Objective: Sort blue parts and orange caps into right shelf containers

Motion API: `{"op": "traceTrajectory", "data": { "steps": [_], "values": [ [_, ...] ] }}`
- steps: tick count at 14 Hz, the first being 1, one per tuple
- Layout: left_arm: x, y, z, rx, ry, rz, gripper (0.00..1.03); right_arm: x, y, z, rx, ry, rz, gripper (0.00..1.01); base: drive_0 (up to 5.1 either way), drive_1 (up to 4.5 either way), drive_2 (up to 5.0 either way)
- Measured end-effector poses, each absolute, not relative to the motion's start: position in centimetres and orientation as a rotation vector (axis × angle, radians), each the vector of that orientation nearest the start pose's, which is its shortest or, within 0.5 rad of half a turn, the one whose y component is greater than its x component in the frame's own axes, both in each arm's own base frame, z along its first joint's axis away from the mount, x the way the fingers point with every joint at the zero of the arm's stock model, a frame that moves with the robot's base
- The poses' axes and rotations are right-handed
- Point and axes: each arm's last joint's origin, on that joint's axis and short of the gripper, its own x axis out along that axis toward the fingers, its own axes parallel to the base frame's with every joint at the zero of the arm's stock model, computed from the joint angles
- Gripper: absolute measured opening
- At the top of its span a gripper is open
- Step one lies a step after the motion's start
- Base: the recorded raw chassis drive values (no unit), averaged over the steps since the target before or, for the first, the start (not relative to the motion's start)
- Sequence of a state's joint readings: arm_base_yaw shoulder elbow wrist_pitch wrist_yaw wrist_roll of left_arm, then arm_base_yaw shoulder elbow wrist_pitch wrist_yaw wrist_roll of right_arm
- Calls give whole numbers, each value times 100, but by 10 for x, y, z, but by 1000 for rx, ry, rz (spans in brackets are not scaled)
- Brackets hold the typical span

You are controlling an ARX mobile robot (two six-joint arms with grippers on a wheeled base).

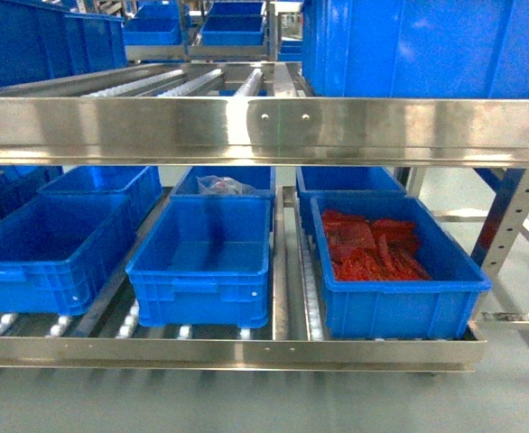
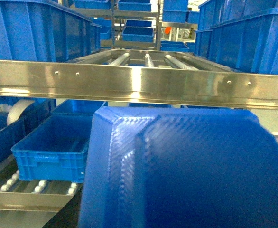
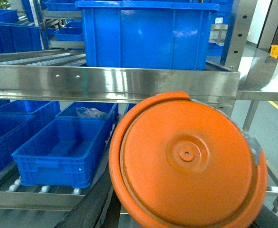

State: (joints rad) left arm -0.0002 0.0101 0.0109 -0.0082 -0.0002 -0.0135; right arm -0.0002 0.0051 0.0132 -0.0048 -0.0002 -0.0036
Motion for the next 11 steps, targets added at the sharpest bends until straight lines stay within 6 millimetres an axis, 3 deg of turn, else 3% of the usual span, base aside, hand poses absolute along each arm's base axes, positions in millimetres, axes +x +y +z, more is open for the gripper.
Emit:
{"op": "traceTrajectory", "data": {
  "steps": [11],
  "values": [
    [98,0,166,-14,6,0,43,97,0,167,-4,-1,0,44,-494,247,247]
  ]
}}
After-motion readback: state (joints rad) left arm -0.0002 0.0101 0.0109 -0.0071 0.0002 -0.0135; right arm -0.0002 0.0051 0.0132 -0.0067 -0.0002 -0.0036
